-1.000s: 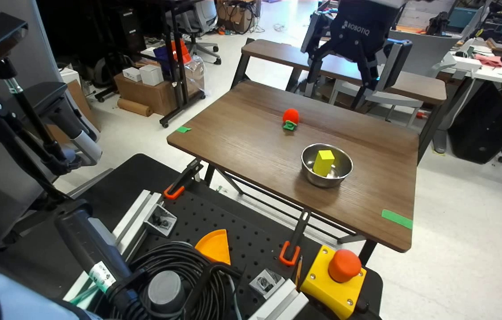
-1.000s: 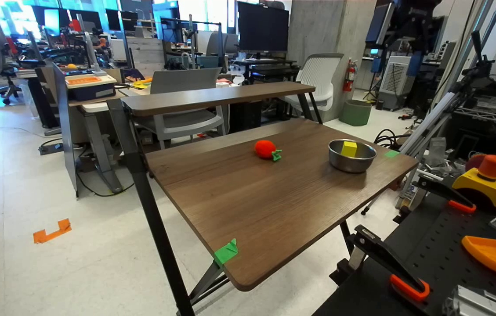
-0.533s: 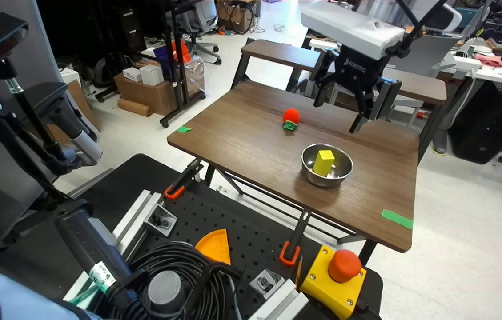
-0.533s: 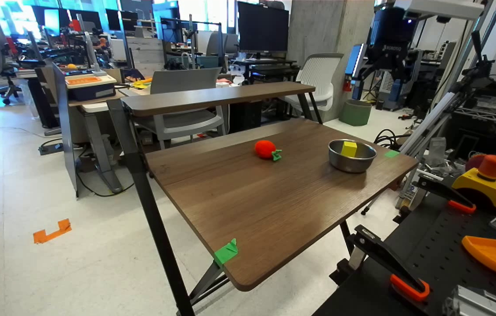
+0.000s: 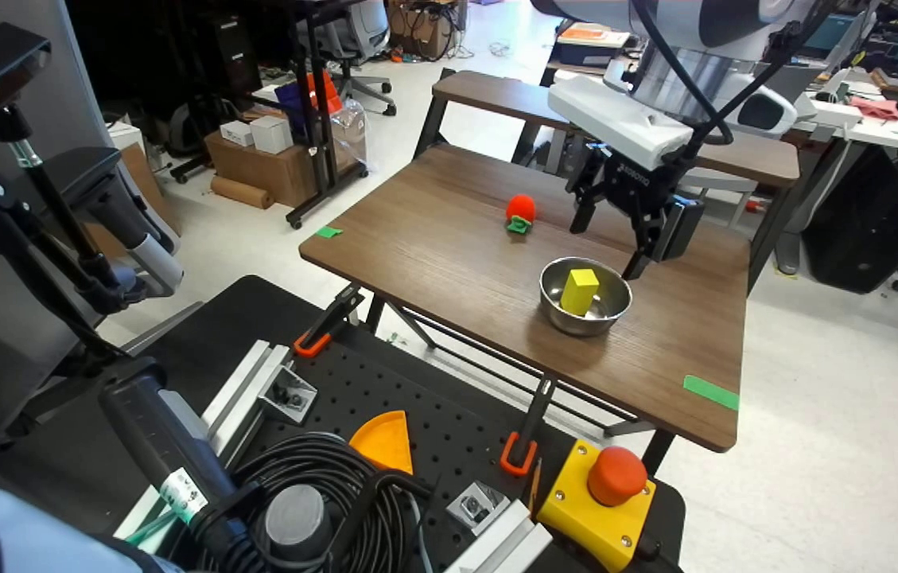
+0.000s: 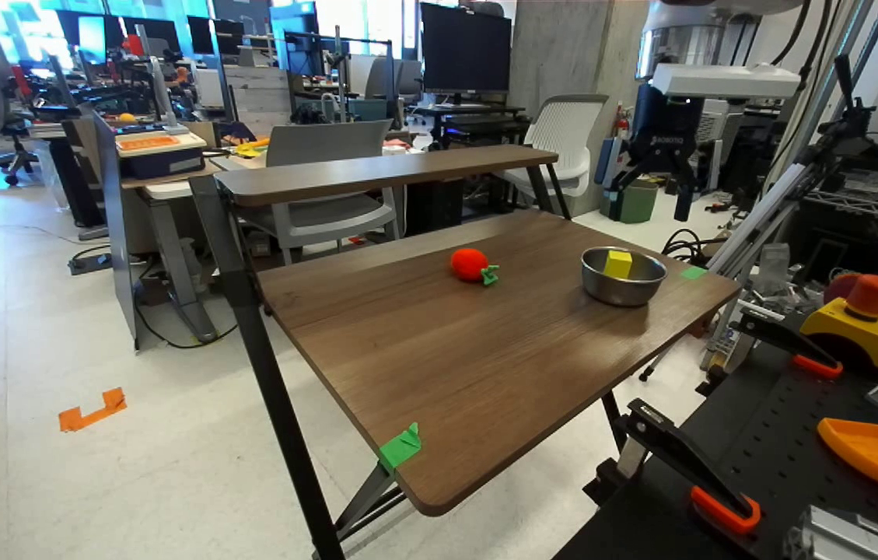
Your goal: Remove the block from the pot
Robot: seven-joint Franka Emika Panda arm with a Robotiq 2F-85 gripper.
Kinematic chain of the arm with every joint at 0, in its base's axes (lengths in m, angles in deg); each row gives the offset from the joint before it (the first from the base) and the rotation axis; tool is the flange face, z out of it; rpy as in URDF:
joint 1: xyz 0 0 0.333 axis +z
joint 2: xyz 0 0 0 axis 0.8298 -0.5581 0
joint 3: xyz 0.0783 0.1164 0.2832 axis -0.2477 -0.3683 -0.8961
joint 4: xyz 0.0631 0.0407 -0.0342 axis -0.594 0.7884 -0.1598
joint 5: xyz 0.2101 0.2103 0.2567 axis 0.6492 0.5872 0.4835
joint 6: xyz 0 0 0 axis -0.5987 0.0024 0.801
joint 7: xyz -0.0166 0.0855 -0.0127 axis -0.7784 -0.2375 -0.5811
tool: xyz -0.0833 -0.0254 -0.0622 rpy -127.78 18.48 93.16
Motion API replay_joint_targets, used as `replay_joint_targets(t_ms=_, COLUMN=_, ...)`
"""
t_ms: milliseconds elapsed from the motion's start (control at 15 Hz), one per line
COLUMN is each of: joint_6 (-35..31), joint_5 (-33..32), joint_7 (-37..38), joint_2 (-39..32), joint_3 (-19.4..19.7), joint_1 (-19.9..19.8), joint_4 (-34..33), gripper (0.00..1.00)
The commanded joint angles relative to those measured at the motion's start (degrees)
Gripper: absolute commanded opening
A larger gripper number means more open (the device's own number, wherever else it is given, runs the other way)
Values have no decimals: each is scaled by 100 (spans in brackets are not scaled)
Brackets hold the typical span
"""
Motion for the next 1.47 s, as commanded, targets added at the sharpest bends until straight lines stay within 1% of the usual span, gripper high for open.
replay_joint_targets(t_ms=0, joint_6=-27, joint_5=36, joint_7=271, joint_2=-478, joint_3=87, joint_1=62, joint_4=-418, gripper=100)
replay_joint_targets(t_ms=400, joint_6=-29, joint_5=34, joint_7=506, joint_2=-988, joint_3=87, joint_1=152, joint_4=-814, gripper=100)
replay_joint_targets(t_ms=733, joint_6=-61, joint_5=16, joint_7=564, joint_2=-1140, joint_3=84, joint_1=259, joint_4=-895, gripper=100)
replay_joint_targets(t_ms=800, joint_6=-58, joint_5=23, joint_7=573, joint_2=-1151, joint_3=84, joint_1=271, joint_4=-905, gripper=88)
replay_joint_targets(t_ms=867, joint_6=-61, joint_5=28, joint_7=589, joint_2=-1153, joint_3=87, joint_1=285, joint_4=-905, gripper=74)
replay_joint_targets(t_ms=1000, joint_6=-61, joint_5=43, joint_7=612, joint_2=-1156, joint_3=91, joint_1=294, joint_4=-911, gripper=58)
replay_joint_targets(t_ms=1067, joint_6=-48, joint_5=51, joint_7=624, joint_2=-1166, joint_3=92, joint_1=291, joint_4=-924, gripper=49)
replay_joint_targets(t_ms=1400, joint_6=-3, joint_5=94, joint_7=740, joint_2=-1067, joint_3=110, joint_1=276, joint_4=-899, gripper=12)
